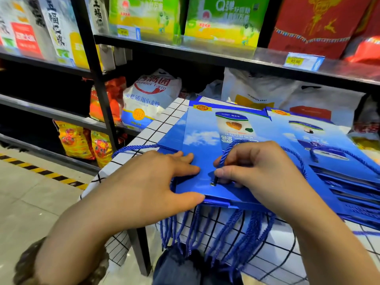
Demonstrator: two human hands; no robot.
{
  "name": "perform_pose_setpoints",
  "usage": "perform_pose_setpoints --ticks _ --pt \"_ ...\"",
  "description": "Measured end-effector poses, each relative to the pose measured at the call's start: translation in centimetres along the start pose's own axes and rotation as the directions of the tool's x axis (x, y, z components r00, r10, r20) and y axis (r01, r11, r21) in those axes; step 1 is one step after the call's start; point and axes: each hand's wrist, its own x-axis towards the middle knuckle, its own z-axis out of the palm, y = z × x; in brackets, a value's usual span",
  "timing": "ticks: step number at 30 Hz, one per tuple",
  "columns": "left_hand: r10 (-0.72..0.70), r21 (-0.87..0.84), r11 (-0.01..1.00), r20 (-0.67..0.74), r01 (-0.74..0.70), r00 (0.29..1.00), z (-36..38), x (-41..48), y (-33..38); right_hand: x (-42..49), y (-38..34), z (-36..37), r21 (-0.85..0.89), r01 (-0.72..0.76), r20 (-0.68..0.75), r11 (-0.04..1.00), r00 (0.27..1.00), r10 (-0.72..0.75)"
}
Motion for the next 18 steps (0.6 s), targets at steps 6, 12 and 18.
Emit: perform_pose_setpoints --ticks 6,12,18 --pt "-0.026 -0.072 0.997 -0.051 0.022 0.998 -0.2 -0.2 0.4 0.2 -0.1 0.2 -0.1 0.017 0.001 0.995 1.0 -0.017" --pt "-0.116 -0.16 0.983 -0.181 0.087 0.977 -0.5 0.0 1.2 0.2 -0.4 -0.1 -0.343 0.052 0.107 0.938 0.994 -0.016" --pt "-0.23 -0.32 0.943 -0.422 0.093 0.877 0.0 0.5 2.0 0.3 -1.6 -1.7 -0.377 0.21 0.428 0.902 0.903 -0.032"
